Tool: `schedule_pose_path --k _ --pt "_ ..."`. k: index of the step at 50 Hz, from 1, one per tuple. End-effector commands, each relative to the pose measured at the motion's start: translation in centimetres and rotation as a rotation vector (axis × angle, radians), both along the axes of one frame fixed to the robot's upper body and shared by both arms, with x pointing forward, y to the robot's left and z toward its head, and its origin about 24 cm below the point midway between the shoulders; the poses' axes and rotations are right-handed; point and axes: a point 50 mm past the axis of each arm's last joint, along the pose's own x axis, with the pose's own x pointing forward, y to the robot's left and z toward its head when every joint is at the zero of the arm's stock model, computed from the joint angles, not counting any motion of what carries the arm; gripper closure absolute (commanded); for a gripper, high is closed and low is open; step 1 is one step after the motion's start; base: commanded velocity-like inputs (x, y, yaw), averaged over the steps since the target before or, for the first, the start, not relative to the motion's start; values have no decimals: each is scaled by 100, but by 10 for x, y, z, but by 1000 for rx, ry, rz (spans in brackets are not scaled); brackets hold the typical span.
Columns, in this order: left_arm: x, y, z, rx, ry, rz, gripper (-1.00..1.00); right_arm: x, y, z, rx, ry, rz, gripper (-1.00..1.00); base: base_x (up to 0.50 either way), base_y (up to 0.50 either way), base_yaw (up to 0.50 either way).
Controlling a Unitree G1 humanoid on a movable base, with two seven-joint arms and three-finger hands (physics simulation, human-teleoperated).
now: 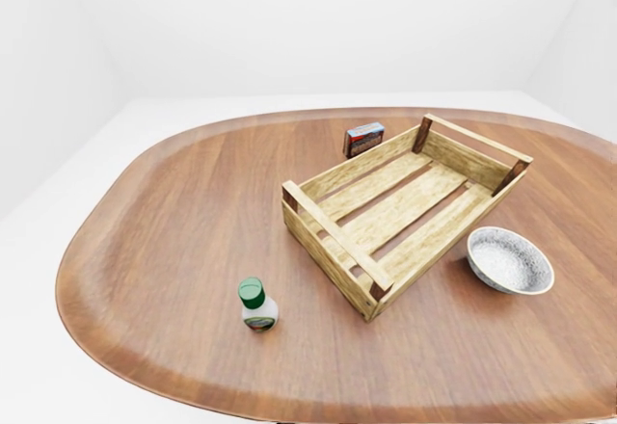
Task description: Pick up the salad dressing and put it in the tray.
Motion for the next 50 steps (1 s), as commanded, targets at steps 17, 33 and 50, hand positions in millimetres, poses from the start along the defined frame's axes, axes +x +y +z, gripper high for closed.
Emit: schedule_pose_path --k 17,33,50 --pt "1 -2 2 11 -3 -1 -100 -19 21 22 -55 -173 126 -100 49 -10 0" --pt "3 1 -3 -5 16 -1 -100 -11 14 13 -24 -103 103 -100 48 -19 0" --pt "5 4 -9 -29 41 -2 -100 -10 11 24 14 -243 128 -100 23 -9 0"
